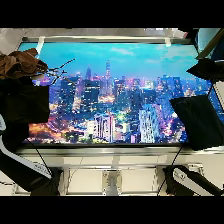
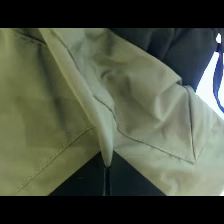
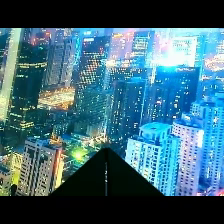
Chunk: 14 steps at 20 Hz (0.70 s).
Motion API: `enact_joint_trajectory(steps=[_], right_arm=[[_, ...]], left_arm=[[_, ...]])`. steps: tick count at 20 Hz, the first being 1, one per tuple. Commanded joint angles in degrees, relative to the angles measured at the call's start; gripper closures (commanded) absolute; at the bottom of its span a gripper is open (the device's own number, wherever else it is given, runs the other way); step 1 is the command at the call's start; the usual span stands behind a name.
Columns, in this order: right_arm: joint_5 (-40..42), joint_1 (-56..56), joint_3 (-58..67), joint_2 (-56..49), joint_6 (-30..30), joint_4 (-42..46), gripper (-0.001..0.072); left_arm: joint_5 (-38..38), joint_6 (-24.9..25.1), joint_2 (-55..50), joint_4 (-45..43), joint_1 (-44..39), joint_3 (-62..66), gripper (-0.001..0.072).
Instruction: Fold the clothes and pants, and hang the long-sleeved shirts on hangers.
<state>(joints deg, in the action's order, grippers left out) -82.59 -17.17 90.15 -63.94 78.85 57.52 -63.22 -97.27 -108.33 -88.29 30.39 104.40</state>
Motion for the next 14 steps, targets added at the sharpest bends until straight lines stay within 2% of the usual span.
enact_joint_trajectory(steps=[1,3,6,8,10,14], right_arm=[[0.1,0.0,0.1,0.0,0.1,-0.1,0.0707],[0.0,0.0,0.1,0.1,0.0,0.8,0.0708],[-1.5,0.0,0.1,0.3,-0.2,7.4,0.0708],[-5.0,0.0,0.1,0.3,-0.6,13.7,0.0708],[-8.4,0.0,0.1,0.3,-0.9,20.7,0.0707],[-9.2,0.0,0.1,0.2,-6.7,28.0,0.0708]], left_arm=[[-3.2,4.7,3.1,0.6,-0.4,0.1,0.0695],[-7.3,6.8,8.4,3.1,-1.3,0.1,0.0695],[-13.8,14.4,17.9,16.7,-4.9,0.0,0.0695],[-16.4,15.7,22.9,22.4,-9.7,0.0,0.0695],[-17.9,15.7,26.0,24.5,-16.7,0.0,0.0695],[-17.8,15.4,25.2,24.9,-36.0,0.0,0.0695]])
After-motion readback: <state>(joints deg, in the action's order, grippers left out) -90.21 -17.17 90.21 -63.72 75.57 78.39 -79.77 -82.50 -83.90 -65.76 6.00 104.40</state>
